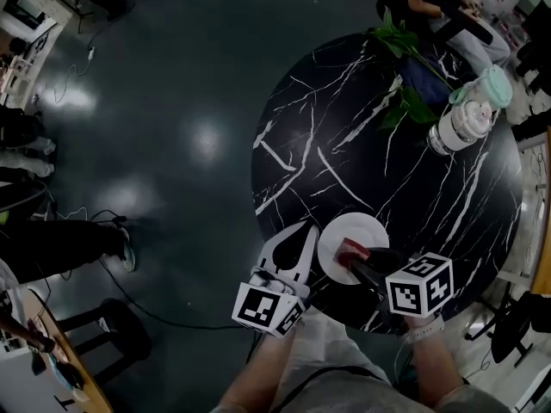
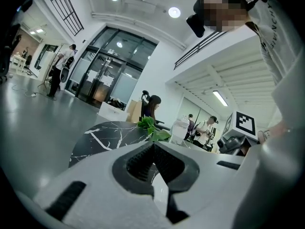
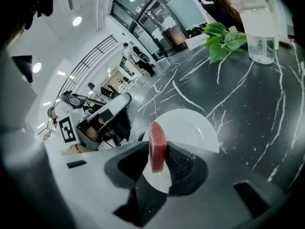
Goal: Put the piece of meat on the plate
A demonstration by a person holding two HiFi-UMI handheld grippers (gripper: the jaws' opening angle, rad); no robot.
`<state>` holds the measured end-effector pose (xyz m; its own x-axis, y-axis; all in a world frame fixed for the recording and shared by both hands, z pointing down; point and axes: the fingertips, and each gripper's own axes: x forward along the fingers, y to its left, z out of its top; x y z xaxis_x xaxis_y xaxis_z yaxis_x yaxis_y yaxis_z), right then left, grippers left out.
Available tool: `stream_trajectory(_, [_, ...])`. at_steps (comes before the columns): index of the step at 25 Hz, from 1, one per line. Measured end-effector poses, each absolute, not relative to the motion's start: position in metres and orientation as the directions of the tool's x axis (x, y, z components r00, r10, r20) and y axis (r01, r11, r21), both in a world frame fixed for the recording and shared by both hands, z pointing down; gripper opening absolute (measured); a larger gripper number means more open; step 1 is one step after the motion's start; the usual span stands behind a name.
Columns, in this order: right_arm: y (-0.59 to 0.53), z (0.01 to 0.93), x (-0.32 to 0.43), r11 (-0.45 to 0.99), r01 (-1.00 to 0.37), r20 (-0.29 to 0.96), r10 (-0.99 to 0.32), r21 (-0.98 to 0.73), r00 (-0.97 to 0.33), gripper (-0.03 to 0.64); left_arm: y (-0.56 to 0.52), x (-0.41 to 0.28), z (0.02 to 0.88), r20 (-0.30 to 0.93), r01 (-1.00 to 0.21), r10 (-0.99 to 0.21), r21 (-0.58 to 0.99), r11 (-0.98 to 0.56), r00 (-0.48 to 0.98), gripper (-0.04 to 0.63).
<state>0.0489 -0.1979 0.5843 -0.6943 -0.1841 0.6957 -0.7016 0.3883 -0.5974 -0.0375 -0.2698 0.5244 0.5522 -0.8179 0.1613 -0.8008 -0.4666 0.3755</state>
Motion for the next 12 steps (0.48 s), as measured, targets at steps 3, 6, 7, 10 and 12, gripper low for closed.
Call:
stream_trajectory(3, [-0.201,0.585,0.052,0.437,-0.717,0.724,-0.19,-0.543,-0.663,0.091,-0.268,-0.04,0.525,0.161,-0.799,-0.821,0.393,-0.455,0.547,0.009])
stream_trajectory(6, [-0.203,0.583,0.053,0.502,-0.723,0.746,-0.207,-0.474,-0.633,0.096,-0.267,-0.042,0.525,0.163,-0.799,-0.822,0.397,-0.452,0.545,0.009])
stream_trajectory(7, [-0.204,0.583,0.053,0.523,-0.726,0.754,-0.218,-0.446,-0.62,0.105,-0.266,-0.042,0.525,0.163,-0.799,-0.822,0.398,-0.451,0.546,0.009])
stream_trajectory(10, [-0.208,0.584,0.055,0.568,-0.739,0.778,-0.253,-0.361,-0.575,0.161,-0.266,-0.041,0.524,0.16,-0.796,-0.821,0.402,-0.453,0.548,0.009])
stream_trajectory(12, [-0.212,0.584,0.058,0.583,-0.749,0.783,-0.287,-0.314,-0.551,0.186,-0.265,-0.04,0.524,0.157,-0.794,-0.821,0.404,-0.454,0.549,0.009])
